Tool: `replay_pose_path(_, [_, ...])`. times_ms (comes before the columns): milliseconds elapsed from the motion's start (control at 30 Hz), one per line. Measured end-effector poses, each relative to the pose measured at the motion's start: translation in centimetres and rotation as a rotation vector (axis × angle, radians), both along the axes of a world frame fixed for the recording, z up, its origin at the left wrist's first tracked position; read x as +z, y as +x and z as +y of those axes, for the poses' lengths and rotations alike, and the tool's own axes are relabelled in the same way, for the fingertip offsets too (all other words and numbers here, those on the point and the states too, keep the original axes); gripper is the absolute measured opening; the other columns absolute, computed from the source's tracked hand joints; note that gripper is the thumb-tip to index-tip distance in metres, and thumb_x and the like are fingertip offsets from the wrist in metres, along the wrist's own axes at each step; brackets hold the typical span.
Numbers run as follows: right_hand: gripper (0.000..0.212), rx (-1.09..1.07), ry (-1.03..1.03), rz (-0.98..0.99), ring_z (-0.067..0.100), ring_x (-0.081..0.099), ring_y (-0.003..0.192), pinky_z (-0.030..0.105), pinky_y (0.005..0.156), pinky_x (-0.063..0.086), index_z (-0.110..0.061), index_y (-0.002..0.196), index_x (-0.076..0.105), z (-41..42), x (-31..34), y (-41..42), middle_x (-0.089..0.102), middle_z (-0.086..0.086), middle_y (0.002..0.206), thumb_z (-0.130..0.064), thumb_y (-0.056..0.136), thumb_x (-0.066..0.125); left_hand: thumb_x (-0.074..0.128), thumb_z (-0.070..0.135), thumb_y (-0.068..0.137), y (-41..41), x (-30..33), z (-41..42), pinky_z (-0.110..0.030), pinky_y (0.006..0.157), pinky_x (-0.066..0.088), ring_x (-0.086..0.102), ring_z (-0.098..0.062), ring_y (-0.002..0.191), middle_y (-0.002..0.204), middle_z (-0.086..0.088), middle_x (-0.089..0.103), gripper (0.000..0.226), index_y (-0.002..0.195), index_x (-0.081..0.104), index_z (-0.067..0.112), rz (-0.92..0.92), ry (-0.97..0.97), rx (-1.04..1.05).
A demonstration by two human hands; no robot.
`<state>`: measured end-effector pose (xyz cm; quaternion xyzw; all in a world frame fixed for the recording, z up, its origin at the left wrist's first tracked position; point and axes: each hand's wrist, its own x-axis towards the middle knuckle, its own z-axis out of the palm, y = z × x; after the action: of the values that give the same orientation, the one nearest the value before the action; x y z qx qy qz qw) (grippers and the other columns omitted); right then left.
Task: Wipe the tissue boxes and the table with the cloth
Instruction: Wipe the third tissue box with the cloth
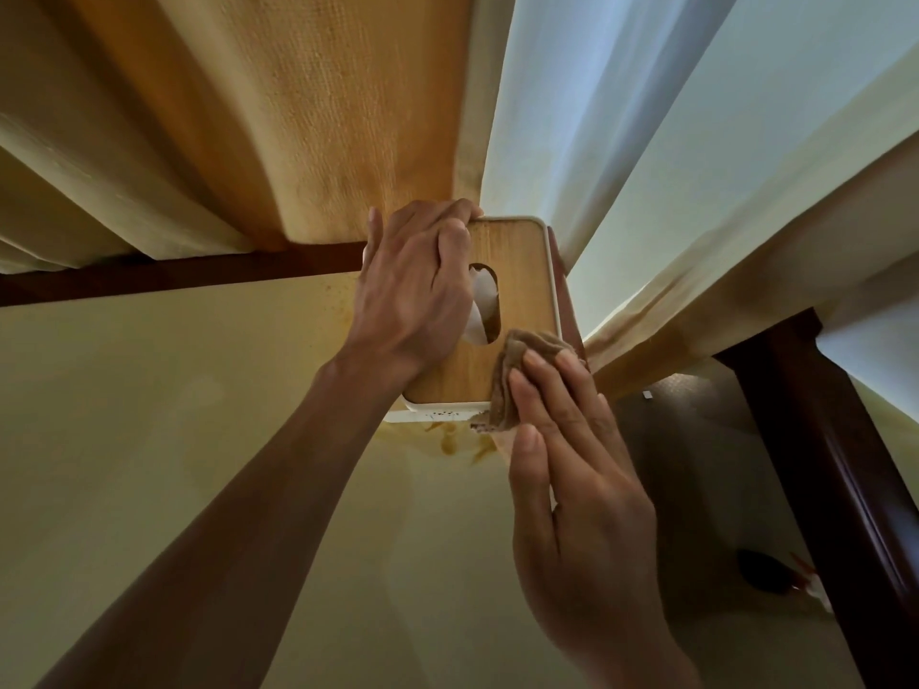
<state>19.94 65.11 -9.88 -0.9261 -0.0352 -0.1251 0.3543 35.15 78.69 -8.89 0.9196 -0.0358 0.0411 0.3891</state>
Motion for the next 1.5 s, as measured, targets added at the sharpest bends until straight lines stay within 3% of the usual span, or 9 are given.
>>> replay_pose_path(500, [0.050,0.124,0.033,0.104,0.008,0.025,0.154,0.050,0.128,0.011,-0.020,0.142,0.060,-1.6,0.7,12.9,0.048,-0.007,0.156,-0.033,0.109,0.025,0.016,0.031,0.100,0.1,0.4,-0.2,-0.047,0.121,0.023,0.042,-0.007,0.133,0.137,0.005,0.058,0.056,0.133,0.059,0.019,0.023,-0.019,-0.014])
replay_pose_path(700, [0.040,0.086,0.089,0.123,0.004,0.037,0.146,0.041,0.126,0.027,-0.022,0.135,0.067,-1.2,1.2,12.9,0.055,-0.010,0.150,-0.031,0.111,0.036,0.016,0.030,0.100,0.1,0.3,-0.1,-0.049,0.119,0.025,0.044,-0.010,0.131,0.133,0.004,0.059,0.055,0.130,0.060,0.017,0.006,-0.016,-0.012])
replay_pose_path(833, [0.030,-0.033,0.568,0.249,-0.006,0.069,0.089,0.013,0.083,0.055,-0.016,0.099,0.082,-1.6,4.0,13.6,0.079,-0.002,0.100,-0.027,0.105,0.054,0.015,0.034,0.100,0.5,0.4,0.1,-0.045,0.119,0.026,0.046,-0.005,0.126,0.129,0.007,0.060,0.056,0.127,0.062,0.020,0.007,-0.019,-0.032])
replay_pose_path(933, [0.025,-0.111,0.563,0.181,0.000,0.069,0.075,-0.004,0.060,0.040,-0.017,0.089,0.082,-3.1,5.3,14.8,0.078,0.008,0.088,-0.028,0.100,0.063,0.016,0.029,0.106,0.2,1.4,0.6,-0.013,0.111,0.027,0.042,0.018,0.109,0.131,0.012,0.057,0.050,0.132,0.059,0.021,0.063,-0.093,0.003])
replay_pose_path(1000, [0.012,-0.040,0.434,0.120,-0.004,0.068,0.079,0.000,0.069,0.044,-0.028,0.090,0.078,-3.7,5.0,15.8,0.077,-0.012,0.082,-0.030,0.097,0.068,0.016,0.029,0.111,-0.9,2.3,0.6,-0.001,0.103,0.019,0.036,0.027,0.113,0.139,0.015,0.050,0.048,0.143,0.051,0.023,0.079,-0.134,0.084])
replay_pose_path(1133, [0.020,0.083,0.253,0.135,-0.002,0.070,0.095,0.020,0.087,0.057,-0.027,0.111,0.076,-3.5,2.5,16.8,0.072,-0.019,0.097,-0.034,0.091,0.076,0.011,0.049,0.109,-4.7,2.5,-0.2,-0.035,0.116,0.032,0.043,-0.005,0.134,0.148,0.010,0.048,0.054,0.150,0.040,0.031,0.115,-0.386,0.302])
replay_pose_path(1300, [0.031,0.041,0.327,0.093,0.006,0.069,0.096,0.027,0.084,0.061,-0.019,0.123,0.072,-3.3,0.4,15.6,0.071,-0.008,0.108,-0.032,0.094,0.073,0.010,0.043,0.110,-6.4,2.1,-1.3,0.008,0.076,0.027,0.041,0.033,0.084,0.091,0.026,0.044,0.028,0.111,0.038,0.043,0.096,-0.308,0.275])
replay_pose_path(1367, [0.031,-0.004,0.328,0.097,0.006,0.068,0.099,0.026,0.084,0.060,-0.022,0.124,0.070,-3.1,0.4,14.8,0.070,-0.009,0.111,-0.035,0.096,0.071,0.009,0.045,0.109,-5.8,1.6,-1.2,-0.003,0.087,0.034,0.049,0.019,0.089,0.091,0.021,0.048,0.030,0.111,0.037,0.037,0.047,-0.223,0.255])
replay_pose_path(1500, [0.027,-0.073,0.236,0.059,0.005,0.067,0.098,0.023,0.082,0.059,-0.024,0.122,0.069,-2.7,0.9,12.6,0.068,-0.014,0.107,-0.035,0.099,0.067,0.008,0.047,0.106,-5.2,0.8,-0.5,-0.060,0.105,0.042,0.056,-0.004,0.074,0.077,0.015,0.055,0.049,0.114,0.051,0.025,-0.041,-0.036,0.208])
